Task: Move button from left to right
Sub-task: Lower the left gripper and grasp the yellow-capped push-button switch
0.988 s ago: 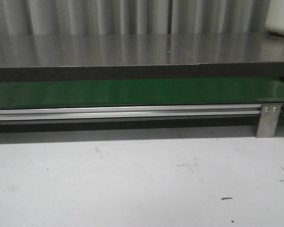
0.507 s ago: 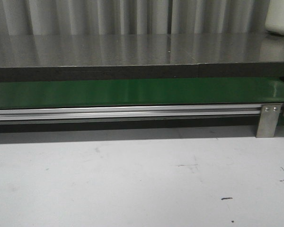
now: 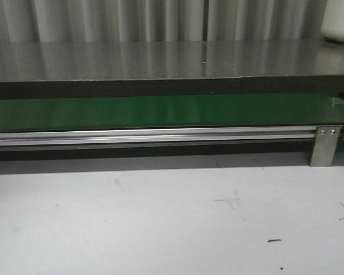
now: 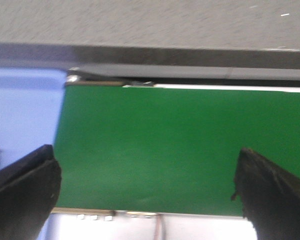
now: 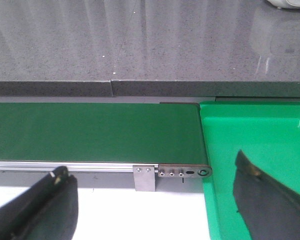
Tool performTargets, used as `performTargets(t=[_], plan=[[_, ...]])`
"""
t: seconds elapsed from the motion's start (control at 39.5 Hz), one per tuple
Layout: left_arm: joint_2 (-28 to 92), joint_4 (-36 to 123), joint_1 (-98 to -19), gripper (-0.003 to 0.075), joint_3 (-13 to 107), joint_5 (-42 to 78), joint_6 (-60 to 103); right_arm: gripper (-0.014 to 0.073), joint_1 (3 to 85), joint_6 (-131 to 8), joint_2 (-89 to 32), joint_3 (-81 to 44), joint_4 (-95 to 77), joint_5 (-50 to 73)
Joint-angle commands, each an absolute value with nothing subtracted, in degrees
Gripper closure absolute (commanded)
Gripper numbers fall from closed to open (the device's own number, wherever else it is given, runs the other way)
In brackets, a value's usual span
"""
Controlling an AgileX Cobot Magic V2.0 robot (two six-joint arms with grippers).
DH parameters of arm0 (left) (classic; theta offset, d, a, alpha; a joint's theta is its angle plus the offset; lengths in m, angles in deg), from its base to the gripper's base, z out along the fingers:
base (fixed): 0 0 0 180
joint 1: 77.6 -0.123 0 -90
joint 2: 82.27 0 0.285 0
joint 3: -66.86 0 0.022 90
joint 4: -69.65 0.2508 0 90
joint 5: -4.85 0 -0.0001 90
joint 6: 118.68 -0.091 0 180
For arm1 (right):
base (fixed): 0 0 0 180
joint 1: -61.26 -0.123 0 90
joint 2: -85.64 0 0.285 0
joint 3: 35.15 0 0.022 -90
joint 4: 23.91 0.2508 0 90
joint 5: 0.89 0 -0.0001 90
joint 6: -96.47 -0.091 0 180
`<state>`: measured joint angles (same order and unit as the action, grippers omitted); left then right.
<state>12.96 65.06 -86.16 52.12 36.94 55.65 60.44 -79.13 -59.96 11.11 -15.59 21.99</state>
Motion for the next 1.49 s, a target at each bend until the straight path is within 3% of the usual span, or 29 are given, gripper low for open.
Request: performTargets(t=[0.0, 0.15, 0.35, 0.61, 0.81, 1.14, 1.24, 1.47], plan=[[11.4, 65.1, -91.1, 0.0051, 57.5, 37.7, 56.2, -0.0052, 60.3, -78.9, -59.3, 9.0, -15.9, 17.3], [6.5, 66.2, -100.0, 0.0051, 61.9, 40.6, 55.6, -0.0052, 60.3, -78.9, -59.3, 9.0, -15.9, 17.3], [0.1, 70.8, -106.0, 0.0051, 64.0, 41.0, 55.6, -0.0052, 60.3, -78.9, -59.3, 9.0, -15.9, 17.3], [-11.0, 75.5, -107.4, 0.0051, 69.1, 41.9, 55.6, -0.0052, 60.3, -78.9, -59.3, 9.0, -15.9, 17.3], [-22.4, 76.0, -107.4, 0.0051, 78.6, 50.7, 55.6, -0.0052, 60.3, -78.9, -59.3, 9.0, -15.9, 17.3], [-30.3, 76.9, -107.4, 0.0054, 86.0, 56.6, 55.4, -0.0052, 60.3, -78.9, -59.3, 9.0, -15.9, 17.3], [-30.3, 76.9, -107.4, 0.0122, 85.9, 56.8, 54.7, -0.0052, 60.3, -78.9, -59.3, 9.0, -15.9, 17.3], [-30.3, 76.9, -107.4, 0.0439, 85.9, 57.7, 54.3, -0.0052, 60.3, -78.9, -59.3, 9.0, -15.9, 17.3]])
